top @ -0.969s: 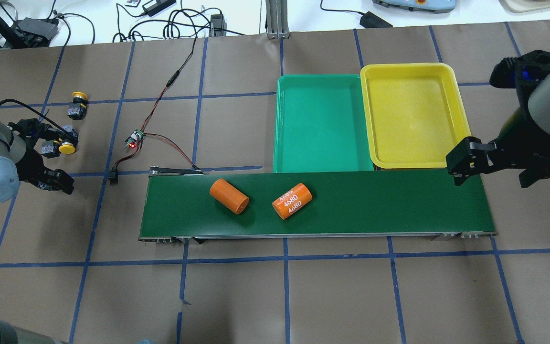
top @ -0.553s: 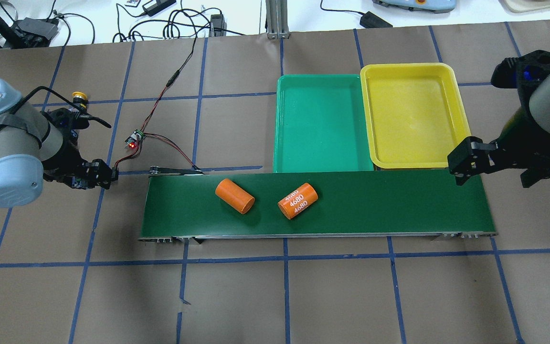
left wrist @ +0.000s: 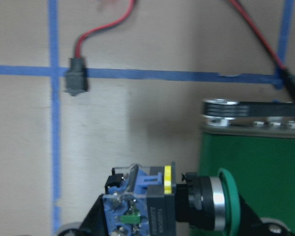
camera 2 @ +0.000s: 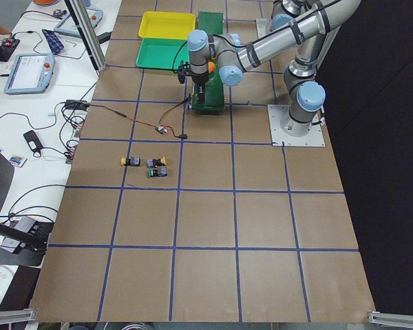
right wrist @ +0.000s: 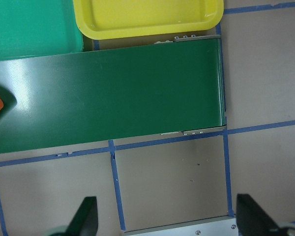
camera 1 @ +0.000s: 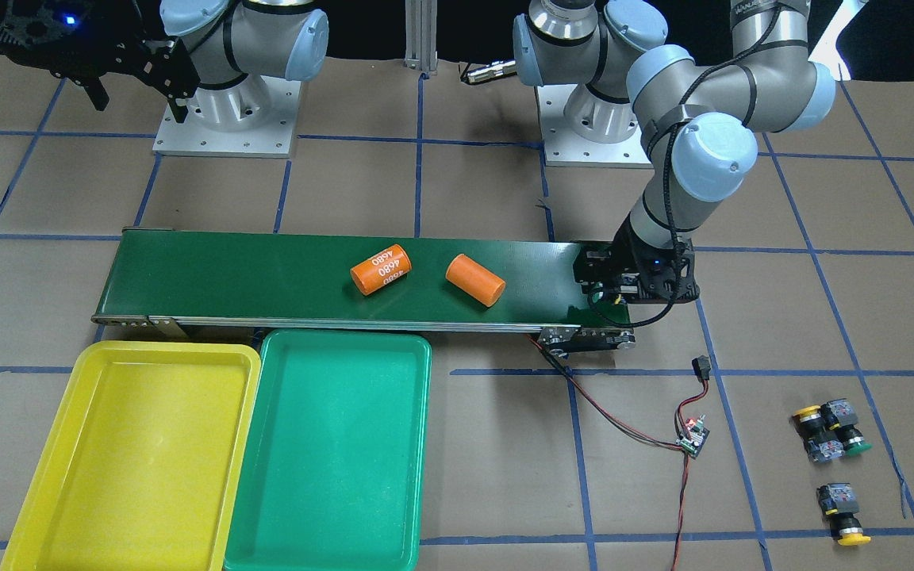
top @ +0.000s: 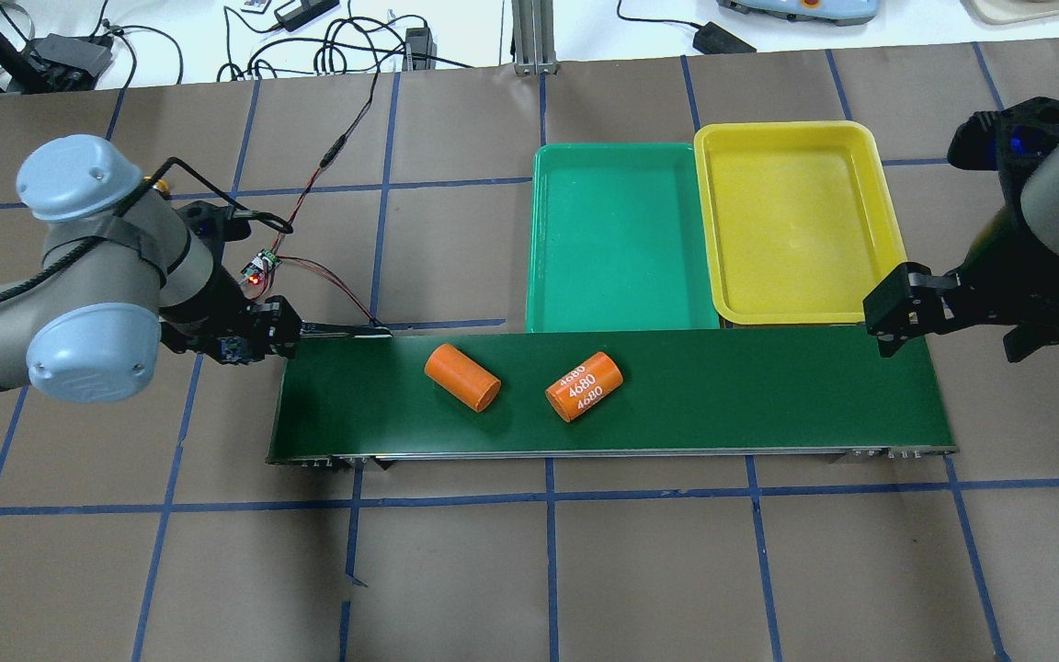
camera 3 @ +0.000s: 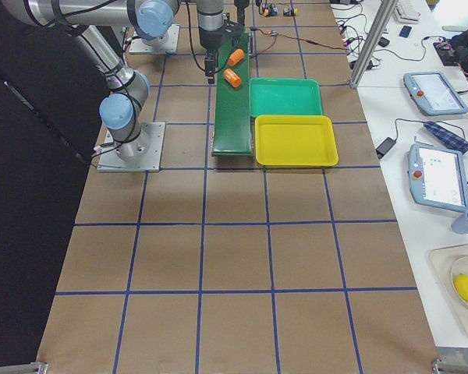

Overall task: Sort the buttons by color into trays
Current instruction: 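Set the green-capped switch on the conveyor belt and release it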

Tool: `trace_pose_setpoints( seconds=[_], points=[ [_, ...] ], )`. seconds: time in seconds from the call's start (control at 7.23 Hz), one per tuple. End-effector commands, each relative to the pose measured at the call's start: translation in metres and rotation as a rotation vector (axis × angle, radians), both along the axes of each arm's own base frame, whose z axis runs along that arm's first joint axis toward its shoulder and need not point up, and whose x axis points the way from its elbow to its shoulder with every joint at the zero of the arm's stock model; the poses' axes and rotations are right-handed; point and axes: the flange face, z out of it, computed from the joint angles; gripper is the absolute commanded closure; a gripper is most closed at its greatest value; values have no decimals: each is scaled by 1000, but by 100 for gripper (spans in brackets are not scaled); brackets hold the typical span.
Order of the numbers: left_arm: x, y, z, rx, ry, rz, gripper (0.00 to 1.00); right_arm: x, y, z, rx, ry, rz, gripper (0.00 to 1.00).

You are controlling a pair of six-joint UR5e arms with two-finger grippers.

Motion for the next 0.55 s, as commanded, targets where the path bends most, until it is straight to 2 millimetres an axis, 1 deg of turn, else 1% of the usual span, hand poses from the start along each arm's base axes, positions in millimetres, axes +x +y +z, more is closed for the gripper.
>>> trace_pose_setpoints(
  seconds=[0.0, 0.14, 0.28, 0.42],
  points=[
    [-15, 14, -21, 47, 2, -21, 11, 1, 0, 0, -1, -4, 2, 0],
    [-13, 12, -5, 11, -3, -27, 3, 1, 0, -1, 1, -5, 2, 0],
    [3, 2, 14, -32, -19, -13, 0, 0, 0, 0, 0, 0, 1, 0],
    [56, -21, 26, -49, -17, 2, 0, 1, 0, 0, 0, -3, 2, 0]
  ],
)
